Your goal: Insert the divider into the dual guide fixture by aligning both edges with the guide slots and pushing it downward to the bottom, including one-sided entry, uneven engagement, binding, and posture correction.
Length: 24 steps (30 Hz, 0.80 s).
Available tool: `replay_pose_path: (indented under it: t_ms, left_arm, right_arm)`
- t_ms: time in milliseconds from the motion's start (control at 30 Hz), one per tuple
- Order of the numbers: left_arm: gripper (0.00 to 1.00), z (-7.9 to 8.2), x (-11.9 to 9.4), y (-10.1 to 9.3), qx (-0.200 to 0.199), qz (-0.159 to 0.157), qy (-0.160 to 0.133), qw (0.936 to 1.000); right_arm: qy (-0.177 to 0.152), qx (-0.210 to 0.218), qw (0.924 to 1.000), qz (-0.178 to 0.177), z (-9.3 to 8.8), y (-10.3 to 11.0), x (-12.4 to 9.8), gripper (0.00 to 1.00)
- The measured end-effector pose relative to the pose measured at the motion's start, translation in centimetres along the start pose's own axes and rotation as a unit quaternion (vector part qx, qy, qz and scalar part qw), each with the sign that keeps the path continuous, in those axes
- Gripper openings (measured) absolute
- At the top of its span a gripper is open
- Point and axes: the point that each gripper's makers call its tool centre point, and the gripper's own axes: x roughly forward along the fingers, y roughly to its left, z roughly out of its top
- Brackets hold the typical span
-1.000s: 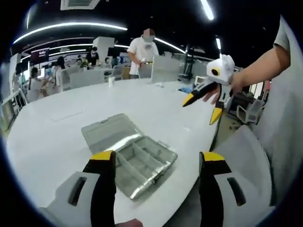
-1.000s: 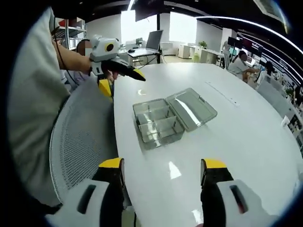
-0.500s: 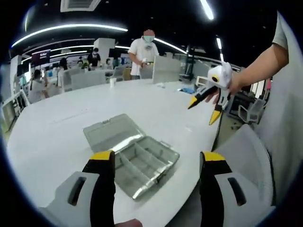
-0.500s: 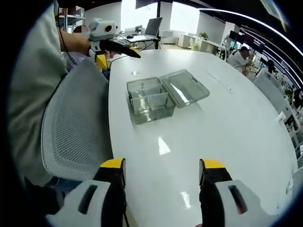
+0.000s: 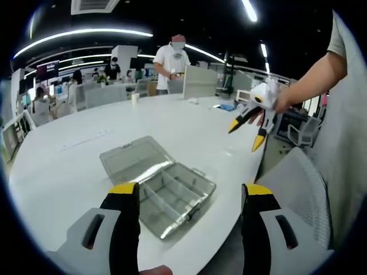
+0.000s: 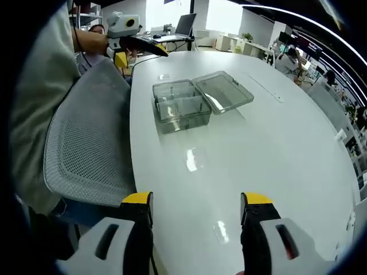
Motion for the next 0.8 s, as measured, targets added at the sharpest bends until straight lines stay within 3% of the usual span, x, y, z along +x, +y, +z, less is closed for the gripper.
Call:
replay_pose_path:
  t_ms: [533, 800]
  left_arm:
    - [0.71, 0.2, 0.2, 0.1, 0.007, -0.002, 0.005, 1.0]
    - [0.7, -0.2, 0.2, 0.2, 0.006, -0.001, 0.011, 0.9999]
  right_arm:
    - [0.042, 0.024, 0.9987, -0.017, -4.0, -3.3, 0.9, 0.51]
    - [0.077, 0.012, 0.997, -0.002, -5.8, -4.1, 1.7, 0.48]
